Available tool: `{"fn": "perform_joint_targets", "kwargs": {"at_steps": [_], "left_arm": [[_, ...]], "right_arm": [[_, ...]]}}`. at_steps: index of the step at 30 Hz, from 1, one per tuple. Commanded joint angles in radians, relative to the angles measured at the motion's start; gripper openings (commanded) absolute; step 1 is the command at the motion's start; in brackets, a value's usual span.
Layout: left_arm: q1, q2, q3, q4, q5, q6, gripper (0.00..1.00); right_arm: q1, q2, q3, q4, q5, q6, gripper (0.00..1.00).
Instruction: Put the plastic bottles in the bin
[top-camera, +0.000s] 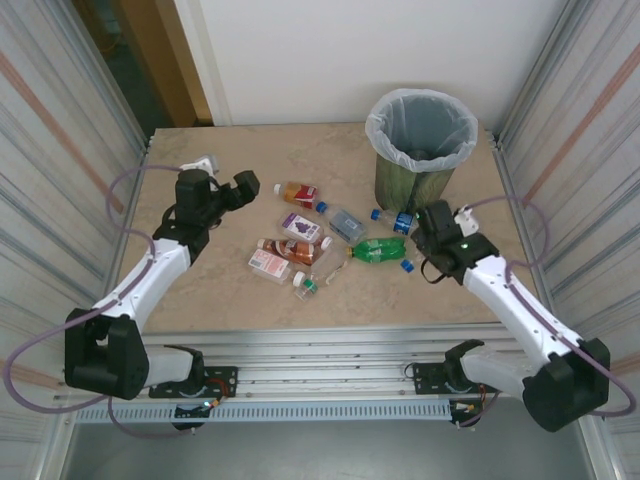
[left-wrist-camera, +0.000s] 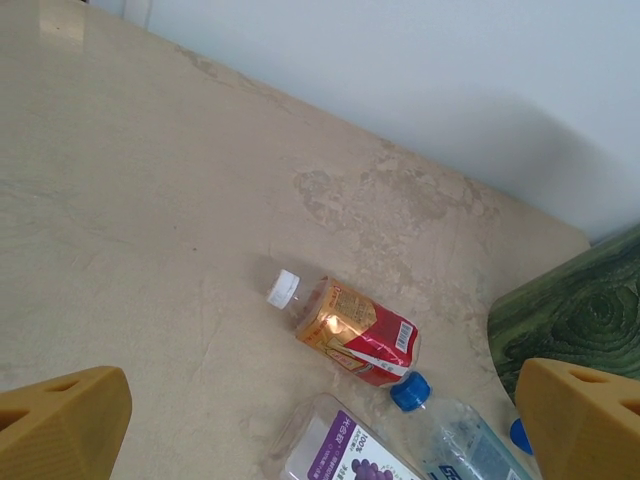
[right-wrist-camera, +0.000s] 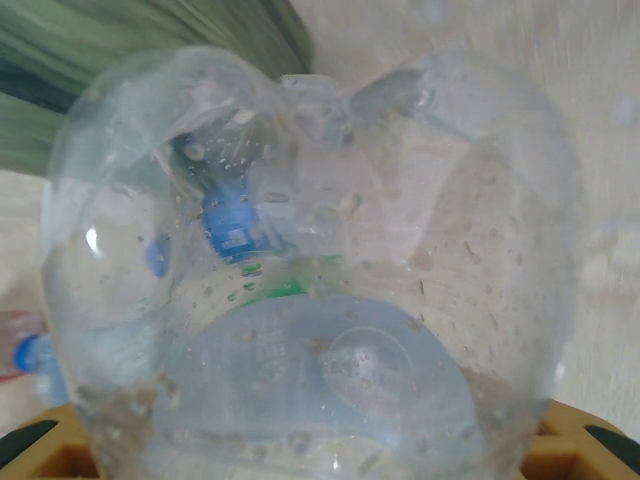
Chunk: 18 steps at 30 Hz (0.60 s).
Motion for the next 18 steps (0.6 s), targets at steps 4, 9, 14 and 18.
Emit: {"fn": "perform_joint_targets", "kwargs": {"at_steps": [4, 9, 14, 18], "left_arm": [[0.034, -0.029, -0.021, 0.016, -0.004, -0.019, 0.99], [0.058, -0.029, -0.02, 0.013, 0.031, -0.021, 0.99], [0.058, -0.033, -0.024, 0.002, 0.061, -0.012, 0.99], [0.058, -0.042, -0.025, -0.008, 0.083, -0.012, 0.99]], "right_arm": [[-0.014, -0.008, 0.262, -0.107, 0.149, -0.303, 0.35], [-0.062, 0.084, 0.453, -0.034, 0.09, -0.471, 0.35], [-0.146, 0.25, 0.655, 0.005, -0.056, -0.565, 0.37], [-0.181, 0.392, 0.785, 0.06, -0.138, -0.636, 0.38]]}}
